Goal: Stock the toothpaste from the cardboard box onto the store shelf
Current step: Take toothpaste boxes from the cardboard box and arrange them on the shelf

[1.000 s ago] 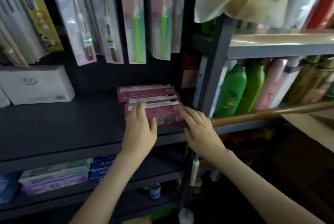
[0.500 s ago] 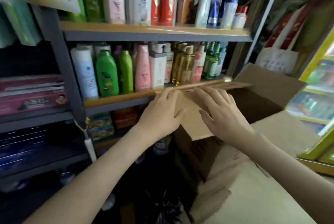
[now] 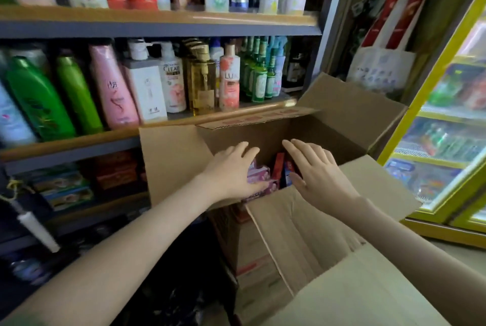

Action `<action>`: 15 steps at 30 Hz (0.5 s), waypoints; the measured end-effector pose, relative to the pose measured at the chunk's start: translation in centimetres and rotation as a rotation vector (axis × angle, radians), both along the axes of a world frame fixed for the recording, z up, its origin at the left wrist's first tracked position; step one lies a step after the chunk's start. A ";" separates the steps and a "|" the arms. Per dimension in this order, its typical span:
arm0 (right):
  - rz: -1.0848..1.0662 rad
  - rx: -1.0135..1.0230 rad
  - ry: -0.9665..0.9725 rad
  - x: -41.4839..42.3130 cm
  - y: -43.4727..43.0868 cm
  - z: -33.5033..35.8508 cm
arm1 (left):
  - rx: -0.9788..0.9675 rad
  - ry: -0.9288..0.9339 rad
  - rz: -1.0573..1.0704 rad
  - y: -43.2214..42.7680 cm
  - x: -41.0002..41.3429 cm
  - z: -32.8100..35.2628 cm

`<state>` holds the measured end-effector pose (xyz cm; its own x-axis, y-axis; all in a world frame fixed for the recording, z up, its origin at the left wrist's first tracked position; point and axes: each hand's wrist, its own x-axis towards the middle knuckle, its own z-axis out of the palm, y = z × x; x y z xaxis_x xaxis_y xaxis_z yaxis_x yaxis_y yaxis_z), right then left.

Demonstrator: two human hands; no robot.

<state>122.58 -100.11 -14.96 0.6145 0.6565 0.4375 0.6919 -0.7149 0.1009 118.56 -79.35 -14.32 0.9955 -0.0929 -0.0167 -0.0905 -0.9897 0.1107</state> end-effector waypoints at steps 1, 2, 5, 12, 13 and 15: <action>0.025 -0.030 0.003 1.5 0.0 -0.6 | 0.038 0.011 0.016 -0.1 1.5 -0.7; 0.051 -0.054 0.014 3.0 0.0 -1.0 | 0.060 0.017 0.031 -0.1 3.0 -1.4; 0.090 -0.128 0.122 7.5 0.1 -1.3 | 0.046 -0.002 0.070 -0.1 6.6 -2.8; 0.183 -0.159 0.209 16.4 2.2 -1.5 | 0.123 -0.035 0.162 1.1 11.3 -3.5; 0.198 -0.149 0.216 17.3 2.7 -1.6 | 0.146 -0.039 0.181 1.2 11.6 -3.6; 0.254 -0.150 0.226 18.7 3.5 -2.1 | 0.188 -0.063 0.229 1.5 12.0 -4.0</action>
